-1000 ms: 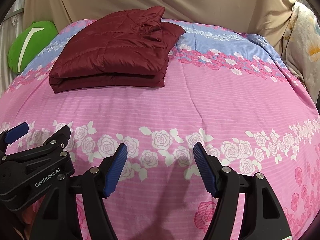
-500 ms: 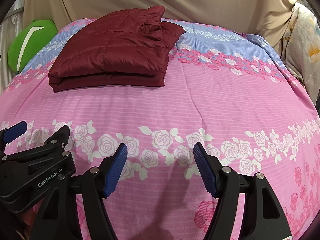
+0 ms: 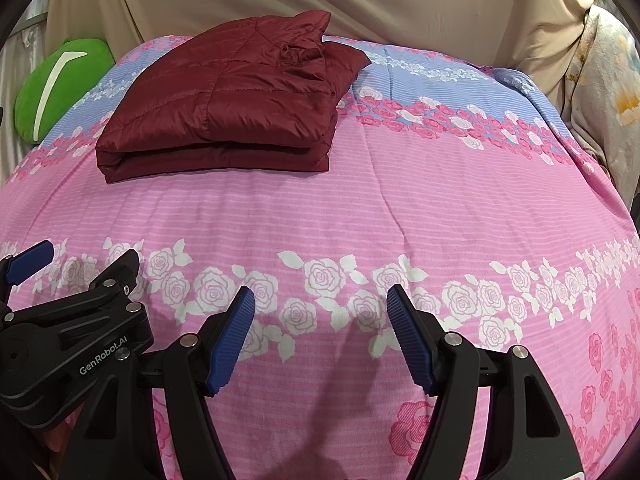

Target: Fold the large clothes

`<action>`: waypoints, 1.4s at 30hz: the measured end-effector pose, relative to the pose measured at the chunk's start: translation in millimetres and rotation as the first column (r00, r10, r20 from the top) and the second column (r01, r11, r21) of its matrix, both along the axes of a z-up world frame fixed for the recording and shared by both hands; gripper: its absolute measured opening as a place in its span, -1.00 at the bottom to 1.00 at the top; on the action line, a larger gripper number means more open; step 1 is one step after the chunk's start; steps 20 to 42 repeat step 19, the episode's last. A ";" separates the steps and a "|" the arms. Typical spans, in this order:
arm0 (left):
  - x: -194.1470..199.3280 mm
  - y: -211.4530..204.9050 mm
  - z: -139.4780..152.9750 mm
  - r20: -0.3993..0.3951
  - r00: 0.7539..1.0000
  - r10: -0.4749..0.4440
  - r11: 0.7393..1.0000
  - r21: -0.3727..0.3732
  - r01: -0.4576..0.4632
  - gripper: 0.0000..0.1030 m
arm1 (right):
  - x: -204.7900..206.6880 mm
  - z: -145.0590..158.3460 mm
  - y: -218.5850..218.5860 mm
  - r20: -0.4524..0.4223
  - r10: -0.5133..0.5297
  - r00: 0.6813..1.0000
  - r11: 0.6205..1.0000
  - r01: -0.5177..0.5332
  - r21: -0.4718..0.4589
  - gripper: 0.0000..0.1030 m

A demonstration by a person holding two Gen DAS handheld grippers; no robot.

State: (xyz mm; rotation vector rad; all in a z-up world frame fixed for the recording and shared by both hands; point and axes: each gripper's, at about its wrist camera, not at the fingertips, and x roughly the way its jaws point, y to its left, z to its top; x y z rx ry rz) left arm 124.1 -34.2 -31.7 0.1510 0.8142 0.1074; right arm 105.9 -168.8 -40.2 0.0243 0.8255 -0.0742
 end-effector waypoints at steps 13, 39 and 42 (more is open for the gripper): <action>-0.2 -2.1 -0.7 -0.002 1.000 -0.005 1.000 0.014 0.005 0.61 | -3.1 -0.9 1.4 0.000 0.002 1.000 1.000 -0.002 -0.012 0.30; -0.4 -4.1 -0.9 -0.008 1.000 -0.006 1.000 0.019 0.006 0.57 | -3.3 -0.9 -0.2 -0.002 0.009 1.000 1.000 -0.009 -0.020 0.30; -0.4 -4.1 -0.9 -0.008 1.000 -0.006 1.000 0.019 0.006 0.57 | -3.3 -0.9 -0.2 -0.002 0.009 1.000 1.000 -0.009 -0.020 0.30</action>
